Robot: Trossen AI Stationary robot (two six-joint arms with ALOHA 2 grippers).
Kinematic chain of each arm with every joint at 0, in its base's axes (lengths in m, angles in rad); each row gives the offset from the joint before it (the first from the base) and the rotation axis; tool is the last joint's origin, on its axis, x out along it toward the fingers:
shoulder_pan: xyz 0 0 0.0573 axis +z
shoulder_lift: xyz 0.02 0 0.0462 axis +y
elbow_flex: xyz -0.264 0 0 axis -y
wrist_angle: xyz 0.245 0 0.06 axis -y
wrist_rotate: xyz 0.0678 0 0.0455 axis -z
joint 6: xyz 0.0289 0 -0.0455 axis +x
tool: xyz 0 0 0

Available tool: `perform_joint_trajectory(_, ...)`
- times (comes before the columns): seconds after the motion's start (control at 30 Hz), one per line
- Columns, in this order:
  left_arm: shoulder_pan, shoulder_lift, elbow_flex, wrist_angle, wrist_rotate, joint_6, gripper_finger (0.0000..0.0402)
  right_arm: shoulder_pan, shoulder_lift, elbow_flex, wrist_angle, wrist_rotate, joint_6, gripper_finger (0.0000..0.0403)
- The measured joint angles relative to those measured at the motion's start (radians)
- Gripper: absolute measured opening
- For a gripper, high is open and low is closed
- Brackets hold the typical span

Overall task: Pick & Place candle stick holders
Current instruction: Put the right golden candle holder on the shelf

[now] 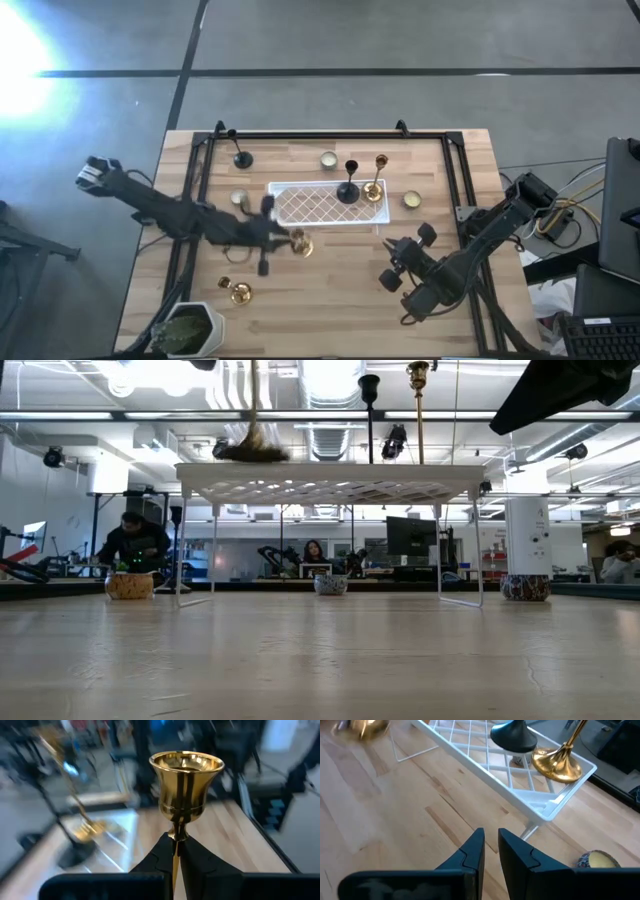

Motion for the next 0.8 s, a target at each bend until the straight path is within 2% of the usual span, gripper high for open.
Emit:
perform_joint_trajectory(0.13, 0.094, -0.066, 0.010, 0.010, 0.035, 0.062, 0.0017, 0.000, 0.000, 0.000, 0.002, 0.000, 0.000, 0.0054)
perform_joint_trajectory(0.33, 0.314, -0.079, 0.054, 0.005, 0.263, 0.061, 0.0017, 0.000, 0.000, 0.000, 0.003, 0.001, 0.000, 0.0052)
perform_joint_trajectory(0.5, 0.459, -0.043, 0.084, 0.002, 0.388, 0.038, 0.0017, 0.000, 0.000, 0.000, 0.003, 0.001, 0.000, 0.0057)
perform_joint_trajectory(0.8, 0.563, 0.079, 0.128, 0.000, 0.513, 0.032, 0.0017, -0.001, 0.000, -0.001, 0.003, 0.001, -0.003, 0.0054)
